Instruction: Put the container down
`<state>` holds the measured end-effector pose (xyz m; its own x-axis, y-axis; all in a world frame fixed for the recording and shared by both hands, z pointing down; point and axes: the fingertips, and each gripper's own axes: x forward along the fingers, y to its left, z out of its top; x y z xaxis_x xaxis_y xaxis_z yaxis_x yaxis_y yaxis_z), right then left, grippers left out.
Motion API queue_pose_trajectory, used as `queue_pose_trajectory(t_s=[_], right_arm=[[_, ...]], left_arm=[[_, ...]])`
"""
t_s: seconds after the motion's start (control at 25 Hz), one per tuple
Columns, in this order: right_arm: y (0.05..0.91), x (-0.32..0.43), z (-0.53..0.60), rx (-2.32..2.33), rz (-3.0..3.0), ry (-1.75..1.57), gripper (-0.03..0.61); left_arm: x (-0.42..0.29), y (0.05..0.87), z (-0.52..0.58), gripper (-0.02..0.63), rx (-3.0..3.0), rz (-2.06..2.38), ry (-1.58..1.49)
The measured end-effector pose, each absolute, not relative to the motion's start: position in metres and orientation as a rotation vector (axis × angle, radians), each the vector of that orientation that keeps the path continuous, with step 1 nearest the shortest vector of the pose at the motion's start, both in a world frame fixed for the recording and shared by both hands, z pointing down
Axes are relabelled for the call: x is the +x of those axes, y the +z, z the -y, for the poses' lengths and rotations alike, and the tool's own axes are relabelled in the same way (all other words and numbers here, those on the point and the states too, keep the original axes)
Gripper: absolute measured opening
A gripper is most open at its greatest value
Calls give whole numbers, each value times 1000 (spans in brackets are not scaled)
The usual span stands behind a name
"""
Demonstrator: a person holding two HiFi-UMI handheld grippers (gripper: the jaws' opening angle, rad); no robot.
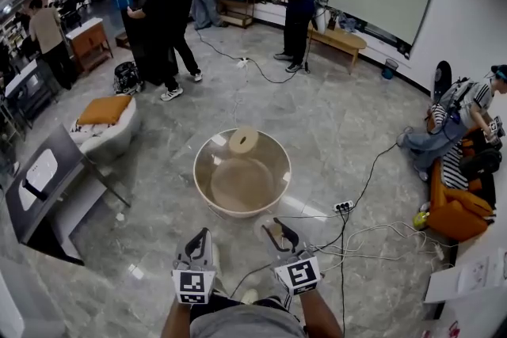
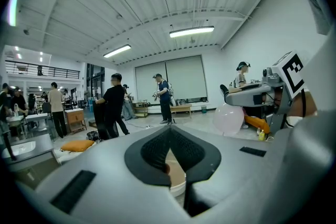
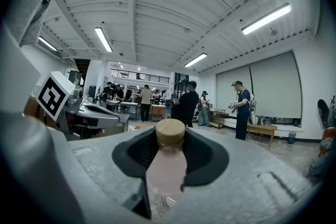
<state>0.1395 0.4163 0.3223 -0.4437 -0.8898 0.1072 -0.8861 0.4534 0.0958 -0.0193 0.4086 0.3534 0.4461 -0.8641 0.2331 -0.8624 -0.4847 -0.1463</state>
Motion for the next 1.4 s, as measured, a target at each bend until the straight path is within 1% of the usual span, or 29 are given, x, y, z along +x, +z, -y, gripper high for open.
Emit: queue_pose_trajectory(t_s=[0.28, 0.64, 1.0, 1.4], right_arm=[[328, 136, -353, 1573, 2545, -45, 133], [329, 122, -241, 1624, 2506, -15, 133], [333, 92, -140, 1665, 2463, 42, 133], [342, 67, -58, 1709, 2422, 46, 133]], left_arm=[[-18, 361, -342, 18, -2676, -1563, -433], [-28, 363, -218, 18, -2727, -1491, -452], [-54, 368, -107, 18, -2776, -1434, -466], [-80, 383, -20, 18, -2820, -1402, -461]])
